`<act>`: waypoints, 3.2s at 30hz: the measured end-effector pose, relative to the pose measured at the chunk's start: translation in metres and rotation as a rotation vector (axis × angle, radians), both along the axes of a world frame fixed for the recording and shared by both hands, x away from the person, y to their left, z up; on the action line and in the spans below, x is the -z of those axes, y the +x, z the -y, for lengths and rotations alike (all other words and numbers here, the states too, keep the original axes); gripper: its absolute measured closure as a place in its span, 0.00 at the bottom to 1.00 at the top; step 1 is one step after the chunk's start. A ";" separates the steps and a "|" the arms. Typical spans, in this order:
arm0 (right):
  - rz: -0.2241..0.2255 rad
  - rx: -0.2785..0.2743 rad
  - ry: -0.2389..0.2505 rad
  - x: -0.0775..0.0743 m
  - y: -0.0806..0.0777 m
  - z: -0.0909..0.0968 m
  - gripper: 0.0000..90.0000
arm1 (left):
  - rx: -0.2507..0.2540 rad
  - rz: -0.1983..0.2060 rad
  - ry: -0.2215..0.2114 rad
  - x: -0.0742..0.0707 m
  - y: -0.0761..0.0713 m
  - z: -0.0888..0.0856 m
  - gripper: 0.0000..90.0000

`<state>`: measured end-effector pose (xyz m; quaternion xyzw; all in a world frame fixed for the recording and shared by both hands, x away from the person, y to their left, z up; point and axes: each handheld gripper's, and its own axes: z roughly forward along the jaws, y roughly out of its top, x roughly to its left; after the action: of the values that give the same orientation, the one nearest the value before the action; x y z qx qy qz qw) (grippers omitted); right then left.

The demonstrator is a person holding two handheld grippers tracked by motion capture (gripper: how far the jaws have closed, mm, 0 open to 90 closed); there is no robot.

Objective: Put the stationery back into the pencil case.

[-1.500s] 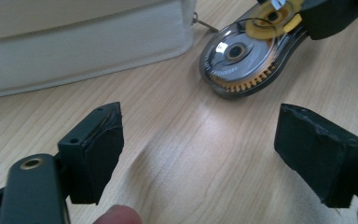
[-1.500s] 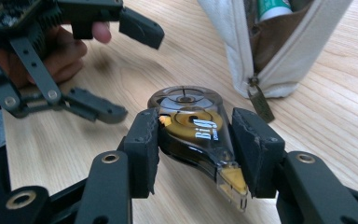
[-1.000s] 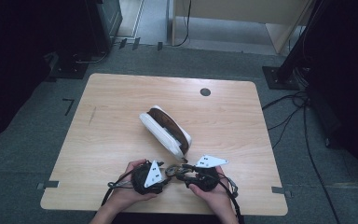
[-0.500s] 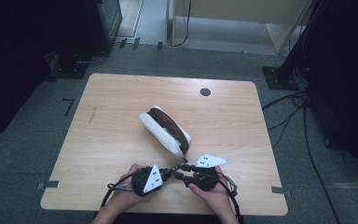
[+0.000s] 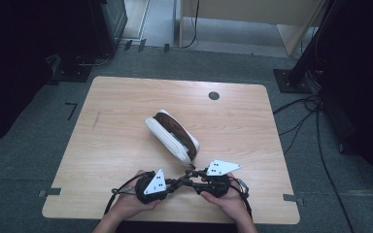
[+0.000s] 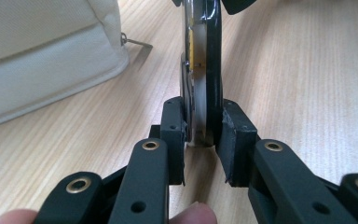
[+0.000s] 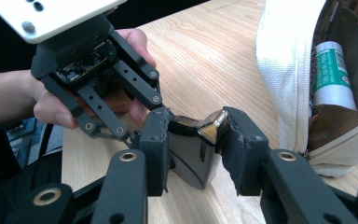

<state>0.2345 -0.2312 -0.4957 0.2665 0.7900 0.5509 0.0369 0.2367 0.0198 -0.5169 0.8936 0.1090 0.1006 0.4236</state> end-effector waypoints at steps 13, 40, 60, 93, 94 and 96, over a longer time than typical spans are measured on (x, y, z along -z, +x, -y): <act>0.104 -0.029 -0.050 -0.004 -0.010 -0.006 0.88 | -0.023 -0.073 0.027 0.001 0.008 0.002 0.65; 0.100 0.139 -0.061 -0.026 -0.014 0.009 0.89 | -0.290 -0.066 0.101 -0.001 0.013 -0.004 0.14; 0.135 0.225 -0.036 -0.075 -0.015 0.024 0.89 | -0.475 -0.130 0.133 -0.008 0.024 -0.052 0.11; 0.195 0.361 0.020 -0.123 0.015 0.030 0.89 | -0.745 -0.139 0.044 0.002 0.029 -0.142 0.11; 0.192 0.362 0.019 -0.122 0.017 0.029 0.89 | -0.746 -0.139 0.044 0.002 0.029 -0.142 0.11; 0.186 0.357 0.017 -0.120 0.019 0.026 0.89 | -0.745 -0.139 0.047 0.002 0.029 -0.142 0.11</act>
<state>0.2540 -0.2570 -0.3755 0.3505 0.7187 0.5646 0.2045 0.2657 0.1618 -0.5186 0.8069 0.4527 0.1895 0.3288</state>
